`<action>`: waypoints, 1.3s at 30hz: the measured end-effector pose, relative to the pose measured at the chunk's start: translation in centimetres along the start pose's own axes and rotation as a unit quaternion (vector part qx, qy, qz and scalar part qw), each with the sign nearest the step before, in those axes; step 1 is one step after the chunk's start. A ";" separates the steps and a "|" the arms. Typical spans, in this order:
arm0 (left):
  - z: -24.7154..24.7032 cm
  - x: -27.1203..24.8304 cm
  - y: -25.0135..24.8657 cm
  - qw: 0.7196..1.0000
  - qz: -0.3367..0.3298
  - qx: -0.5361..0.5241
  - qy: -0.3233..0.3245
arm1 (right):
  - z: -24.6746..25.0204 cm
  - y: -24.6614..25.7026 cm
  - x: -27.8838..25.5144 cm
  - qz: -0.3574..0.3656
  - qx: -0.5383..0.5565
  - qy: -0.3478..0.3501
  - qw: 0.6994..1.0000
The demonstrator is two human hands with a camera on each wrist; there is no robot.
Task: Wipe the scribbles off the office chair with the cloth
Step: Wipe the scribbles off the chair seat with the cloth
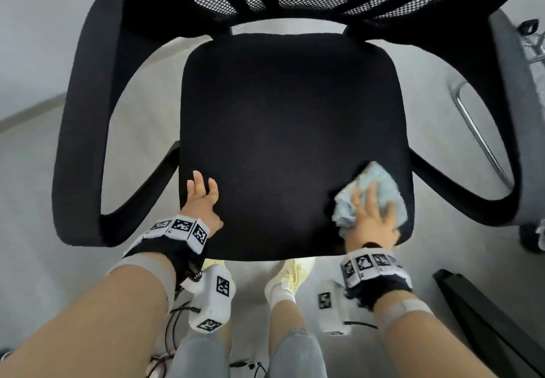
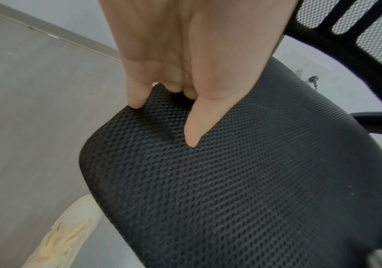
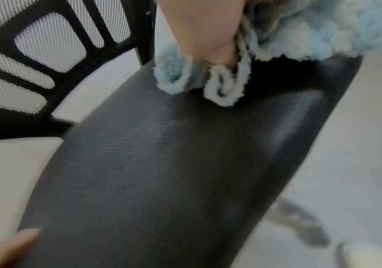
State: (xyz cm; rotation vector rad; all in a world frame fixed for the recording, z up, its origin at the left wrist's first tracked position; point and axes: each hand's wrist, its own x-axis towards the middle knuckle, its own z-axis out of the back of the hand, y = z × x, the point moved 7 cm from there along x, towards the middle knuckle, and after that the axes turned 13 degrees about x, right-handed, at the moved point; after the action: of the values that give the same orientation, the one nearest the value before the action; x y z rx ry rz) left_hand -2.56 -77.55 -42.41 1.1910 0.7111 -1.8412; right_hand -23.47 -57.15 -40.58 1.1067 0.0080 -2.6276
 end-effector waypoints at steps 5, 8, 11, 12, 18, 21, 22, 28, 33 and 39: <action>0.3 0.0 -0.3 1.000 0.004 -0.014 0.020 | -8.2 9.7 -6.1 0.278 -0.126 0.143 0.941; 0.2 -0.1 -0.1 1.000 -0.002 -0.025 0.006 | -8.2 8.7 -5.0 0.348 -0.203 0.165 0.900; -0.1 -0.2 -0.2 1.000 -0.002 -0.027 -0.003 | -3.8 3.7 -1.3 0.258 -0.198 0.116 0.938; -0.1 -0.2 -0.2 1.000 -0.002 -0.026 -0.008 | -1.8 1.5 -0.3 0.198 -0.161 0.080 0.964; -0.2 -0.7 -0.3 0.999 -0.002 -0.041 -0.013 | 2.3 -5.1 0.8 -0.096 0.081 -0.044 0.991; -0.3 -0.9 -0.6 0.999 0.001 -0.048 -0.013 | -1.9 1.8 -0.5 0.017 0.051 -0.005 0.999; -0.3 -0.9 -0.8 0.999 0.000 -0.047 -0.019 | -3.7 4.6 -1.5 0.092 0.017 0.023 0.995; -0.5 -0.1 -2.5 0.997 0.019 -0.062 -0.034 | -3.4 7.7 -1.0 0.196 -0.077 0.023 0.977; -1.6 1.3 -3.6 0.992 0.097 -0.032 -0.068 | 4.2 9.0 8.4 0.139 -0.075 -0.079 0.984; -1.6 1.3 -3.8 0.987 0.134 -0.008 -0.085 | 6.7 11.4 11.0 0.109 0.011 -0.104 0.988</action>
State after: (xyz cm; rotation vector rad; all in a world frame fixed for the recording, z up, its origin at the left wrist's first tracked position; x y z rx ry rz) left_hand -5.39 -74.76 -44.14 1.0492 0.4457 -1.6826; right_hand -32.39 -71.70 -42.35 0.7841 -0.1764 -2.5346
